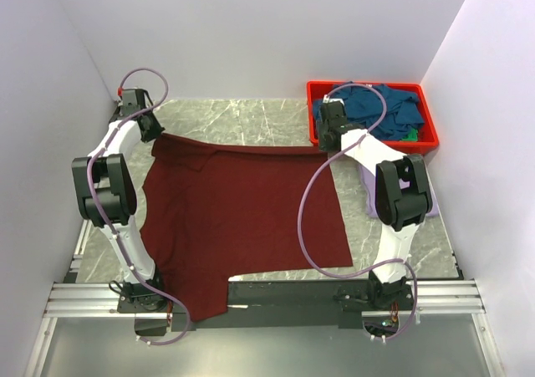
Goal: Fold and stack the t-shirts
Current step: Flatten the tshirt out, then fold the tshirt
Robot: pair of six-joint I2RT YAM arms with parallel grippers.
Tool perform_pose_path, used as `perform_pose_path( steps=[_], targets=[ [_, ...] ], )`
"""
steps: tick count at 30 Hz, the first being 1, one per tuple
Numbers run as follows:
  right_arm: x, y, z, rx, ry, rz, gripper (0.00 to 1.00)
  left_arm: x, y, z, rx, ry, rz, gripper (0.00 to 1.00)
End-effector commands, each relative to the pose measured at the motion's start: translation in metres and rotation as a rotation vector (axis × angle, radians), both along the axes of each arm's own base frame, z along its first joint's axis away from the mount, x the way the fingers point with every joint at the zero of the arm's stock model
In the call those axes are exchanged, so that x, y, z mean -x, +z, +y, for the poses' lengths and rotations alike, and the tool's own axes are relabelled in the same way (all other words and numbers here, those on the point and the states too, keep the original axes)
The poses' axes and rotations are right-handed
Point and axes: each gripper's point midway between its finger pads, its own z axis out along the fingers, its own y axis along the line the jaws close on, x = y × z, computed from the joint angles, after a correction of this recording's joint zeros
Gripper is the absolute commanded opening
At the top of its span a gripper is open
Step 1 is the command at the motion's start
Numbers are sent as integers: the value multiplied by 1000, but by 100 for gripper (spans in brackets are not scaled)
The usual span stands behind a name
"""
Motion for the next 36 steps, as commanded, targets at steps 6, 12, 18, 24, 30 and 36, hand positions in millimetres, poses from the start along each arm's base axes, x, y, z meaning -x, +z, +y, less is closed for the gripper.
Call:
perform_pose_path(
  steps=[6, 12, 18, 24, 30, 36],
  targets=[
    [-35, 58, -9, -80, -73, -178, 0, 16, 41, 4, -10, 51, -5, 0],
    [-32, 61, -7, -103, -70, -171, 0, 22, 54, 4, -16, 47, 11, 0],
    [-30, 63, -4, -125, -67, -166, 0, 23, 57, 4, -18, 41, -7, 2],
    [-32, 60, 3, -160, -65, -155, 0, -8, 47, 1, 6, 28, -83, 9],
    [-36, 55, 11, -196, -54, -138, 0, -49, 17, -7, 66, -17, -113, 31],
    [-37, 53, 16, -214, -45, -126, 0, -53, 7, -2, 57, -4, -115, 55]
  ],
)
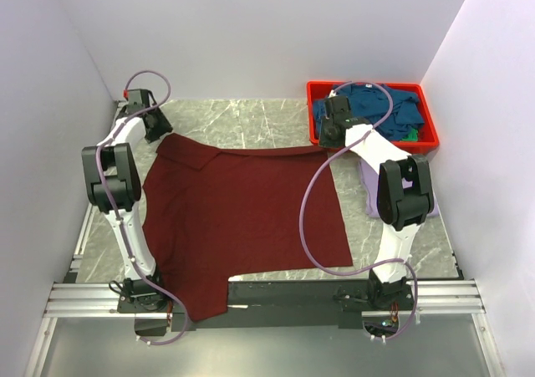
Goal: Fold and stack the t-shirts
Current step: Fold the tshirt
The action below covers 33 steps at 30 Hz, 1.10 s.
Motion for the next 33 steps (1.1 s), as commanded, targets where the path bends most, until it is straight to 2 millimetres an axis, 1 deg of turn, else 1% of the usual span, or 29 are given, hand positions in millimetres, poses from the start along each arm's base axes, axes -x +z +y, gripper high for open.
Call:
perform_pose_path(
  steps=[1, 2, 3, 4, 5, 7, 11, 16, 18, 23, 30, 33],
  targets=[
    [-38, 42, 6, -59, -17, -167, 0, -16, 58, 10, -22, 15, -175, 55],
    [-38, 43, 6, -59, -17, -169, 0, -7, 49, 13, -16, 27, -160, 55],
    [-38, 43, 6, -58, -18, -167, 0, -1, 47, 18, -9, 45, -158, 54],
    [-37, 45, 5, -57, -18, -172, 0, 3, 54, 28, -8, 69, -172, 54],
    [-37, 44, 6, -59, -16, -170, 0, 11, 44, 30, 1, 76, -149, 53],
    [-37, 44, 6, -61, -14, -171, 0, 19, 37, 35, 7, 75, -126, 52],
    [-37, 42, 7, -65, -14, -168, 0, 33, 9, 34, 9, 57, -56, 50],
    [-36, 38, 9, -68, -10, -159, 0, 38, -14, 34, 44, 58, -18, 47],
    [-36, 37, 8, -65, -11, -156, 0, 36, -17, 33, 51, 48, -13, 46],
    [-35, 36, 7, -56, -10, -156, 0, 37, -34, 28, 86, 41, 17, 43],
    [-36, 36, 7, -55, -8, -156, 0, 41, -54, 31, 89, 56, 54, 44],
    [-35, 34, 6, -54, -10, -153, 0, 40, -57, 31, 89, 51, 60, 43]
  ],
)
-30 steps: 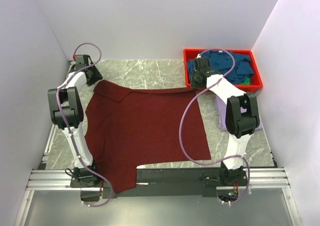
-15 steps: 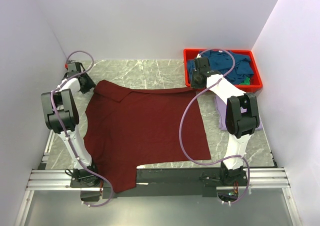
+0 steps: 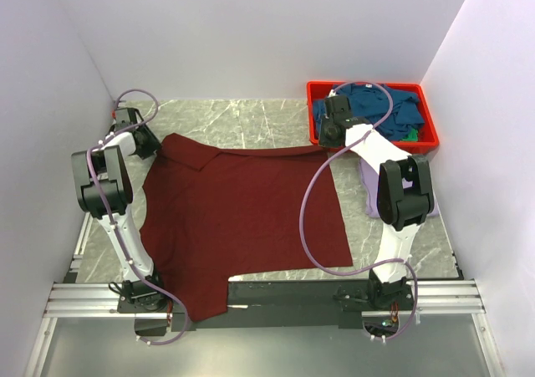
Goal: Fold and stack the t-shirts
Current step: Fold the tshirt
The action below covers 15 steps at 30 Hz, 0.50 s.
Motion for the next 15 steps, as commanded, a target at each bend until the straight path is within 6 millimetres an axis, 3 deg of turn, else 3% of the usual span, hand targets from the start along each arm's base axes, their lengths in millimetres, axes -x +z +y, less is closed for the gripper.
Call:
perform_pose_path(
  steps=[1, 4, 9, 13, 15],
  targets=[
    [-34, 33, 3, -42, -19, -150, 0, -2, -13, 0, 19, -4, 18, 42],
    [-35, 33, 3, -41, -18, -150, 0, -2, -15, -2, 28, -12, 23, 36],
    [-35, 34, 3, -40, -18, -152, 0, -3, -11, -5, 44, -18, 9, 19],
    [-35, 34, 4, -43, -18, -153, 0, -9, 5, -6, 43, -26, -18, 1],
    [-35, 35, 4, -44, -19, -154, 0, -11, 11, -6, 49, -28, -31, 0]
  ],
)
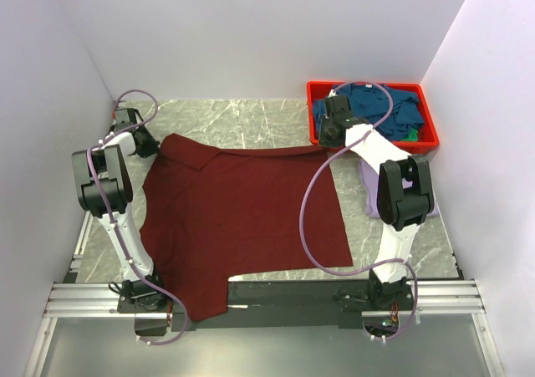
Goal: Fold and stack the t-shirts
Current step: Fold the tshirt
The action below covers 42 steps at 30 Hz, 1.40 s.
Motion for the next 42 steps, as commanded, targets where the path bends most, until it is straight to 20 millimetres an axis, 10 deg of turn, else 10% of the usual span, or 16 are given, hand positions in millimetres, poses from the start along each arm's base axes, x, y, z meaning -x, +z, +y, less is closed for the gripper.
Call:
perform_pose_path(
  steps=[1, 14, 30, 42],
  targets=[
    [-34, 35, 3, -43, -19, -152, 0, -9, 23, -4, 18, -20, -39, 0],
    [-36, 47, 3, -38, -16, -170, 0, -17, 111, -1, -7, 0, -171, 0],
    [-20, 52, -8, -4, -36, -147, 0, 56, 237, -2, 6, 188, -287, 0],
    [9, 51, -36, 60, -174, -109, 0, 131, 222, -12, 15, 269, -255, 0]
  ],
)
